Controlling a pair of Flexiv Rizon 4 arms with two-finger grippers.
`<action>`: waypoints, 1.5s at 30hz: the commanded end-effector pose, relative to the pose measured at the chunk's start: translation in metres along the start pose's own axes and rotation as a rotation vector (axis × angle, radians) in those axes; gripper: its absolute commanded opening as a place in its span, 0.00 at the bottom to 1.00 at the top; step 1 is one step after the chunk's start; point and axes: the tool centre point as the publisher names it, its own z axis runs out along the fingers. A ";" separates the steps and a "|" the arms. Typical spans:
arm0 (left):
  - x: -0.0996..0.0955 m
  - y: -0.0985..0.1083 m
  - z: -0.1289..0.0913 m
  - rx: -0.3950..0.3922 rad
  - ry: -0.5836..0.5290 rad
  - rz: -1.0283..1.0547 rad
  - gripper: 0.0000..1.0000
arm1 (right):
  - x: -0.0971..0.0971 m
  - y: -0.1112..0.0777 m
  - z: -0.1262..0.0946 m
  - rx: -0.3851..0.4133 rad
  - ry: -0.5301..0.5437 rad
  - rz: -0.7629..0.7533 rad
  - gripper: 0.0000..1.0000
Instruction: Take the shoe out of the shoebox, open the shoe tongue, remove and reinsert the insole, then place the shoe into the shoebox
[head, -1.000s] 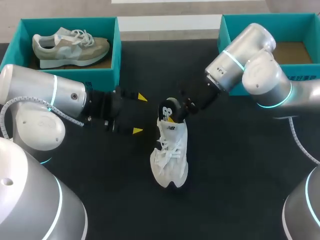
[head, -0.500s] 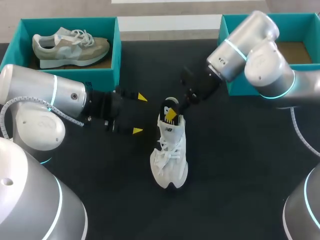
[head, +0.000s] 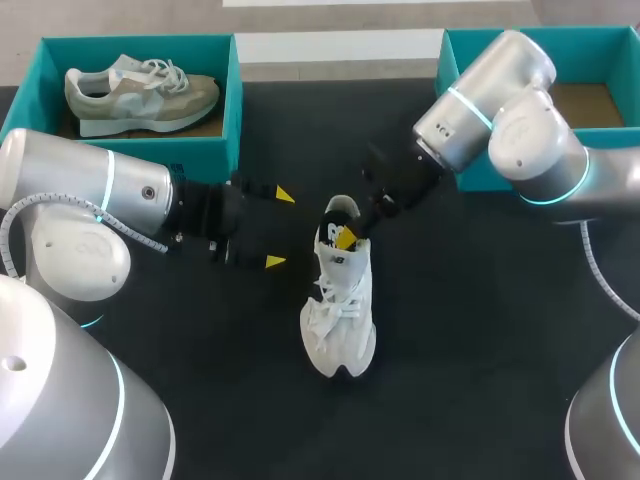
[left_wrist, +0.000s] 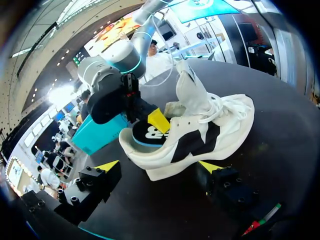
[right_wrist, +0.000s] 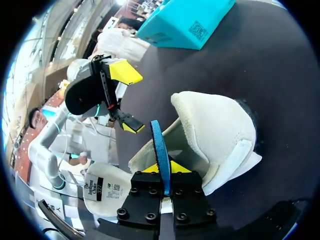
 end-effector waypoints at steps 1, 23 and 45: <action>0.001 0.000 -0.001 -0.002 -0.001 0.001 1.00 | -0.003 -0.001 0.007 0.004 0.003 0.003 0.00; 0.001 0.000 -0.001 -0.002 -0.001 0.001 1.00 | 0.026 0.021 -0.025 -0.017 -0.081 -0.075 0.41; 0.001 0.000 -0.001 -0.002 -0.001 0.001 1.00 | 0.053 0.074 -0.058 -0.043 -0.135 -0.288 0.46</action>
